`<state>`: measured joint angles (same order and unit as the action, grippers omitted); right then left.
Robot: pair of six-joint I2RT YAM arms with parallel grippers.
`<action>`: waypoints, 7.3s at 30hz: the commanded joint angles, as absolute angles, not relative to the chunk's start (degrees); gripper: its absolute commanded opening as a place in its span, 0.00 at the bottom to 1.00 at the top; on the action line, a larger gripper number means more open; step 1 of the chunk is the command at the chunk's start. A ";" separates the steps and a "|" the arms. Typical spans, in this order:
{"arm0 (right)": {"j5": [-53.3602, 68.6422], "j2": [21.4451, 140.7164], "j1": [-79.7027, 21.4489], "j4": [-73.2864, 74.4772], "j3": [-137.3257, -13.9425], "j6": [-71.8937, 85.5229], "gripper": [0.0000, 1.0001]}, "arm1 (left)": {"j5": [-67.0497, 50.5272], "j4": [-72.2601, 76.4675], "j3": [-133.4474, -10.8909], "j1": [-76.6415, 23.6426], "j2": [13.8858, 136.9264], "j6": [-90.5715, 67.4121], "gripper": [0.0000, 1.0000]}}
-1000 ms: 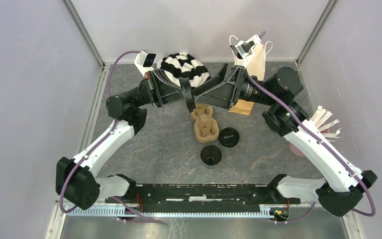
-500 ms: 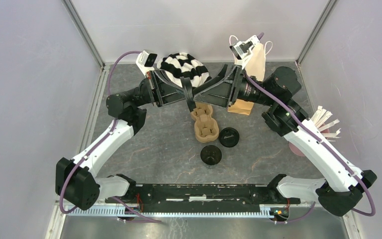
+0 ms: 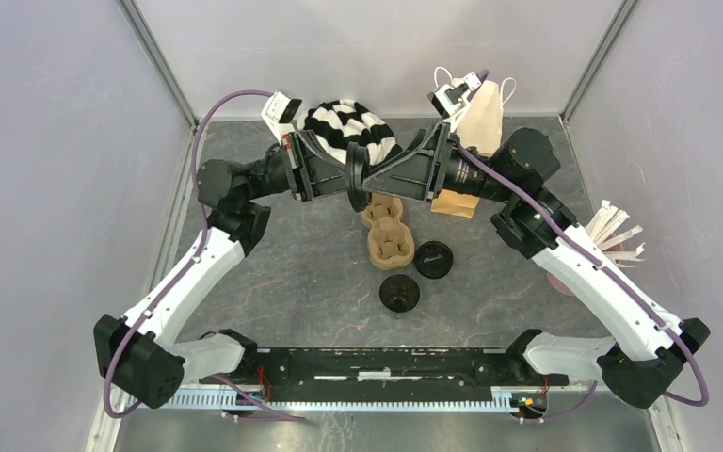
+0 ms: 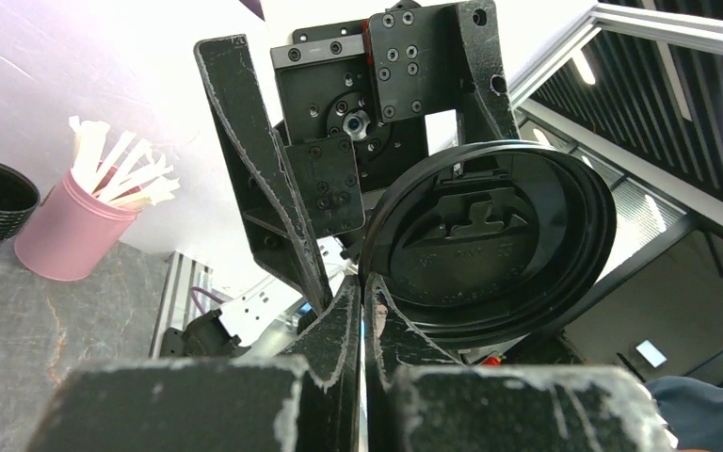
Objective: Pack the takeout coffee
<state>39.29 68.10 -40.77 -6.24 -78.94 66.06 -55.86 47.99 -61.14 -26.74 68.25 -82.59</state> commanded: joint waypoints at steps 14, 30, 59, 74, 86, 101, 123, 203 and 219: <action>35.27 62.55 -39.47 -3.76 -75.35 63.37 0.98 | -57.27 41.28 -61.56 -26.95 65.06 -73.19 0.02; 37.01 61.55 -38.18 -10.82 -73.19 67.46 0.98 | -58.34 38.67 -61.25 -26.65 64.24 -71.82 0.02; 40.25 64.32 -38.18 -18.93 -70.32 75.06 0.85 | -58.17 40.05 -61.39 -26.65 64.94 -72.59 0.02; 39.82 63.72 -38.18 -22.18 -67.97 77.62 0.83 | -57.25 38.79 -60.39 -26.59 65.33 -72.58 0.08; 39.20 62.95 -38.17 -23.34 -65.91 78.57 0.81 | -55.88 33.71 -59.40 -25.80 63.97 -69.95 0.37; 38.40 60.20 -34.46 -15.81 -61.99 72.85 0.79 | -53.44 23.25 -54.27 -22.64 57.22 -64.38 0.92; 6.68 62.47 -40.43 40.72 -60.82 9.92 0.79 | -35.72 -11.34 -42.42 -20.87 50.23 -58.70 0.98; -12.09 77.96 -66.27 43.58 -63.11 11.69 0.82 | -33.28 -13.01 -34.80 -20.91 48.24 -62.75 1.00; -12.17 78.57 -66.23 43.04 -62.58 11.60 0.84 | -33.35 -13.03 -34.76 -20.91 48.25 -62.75 1.00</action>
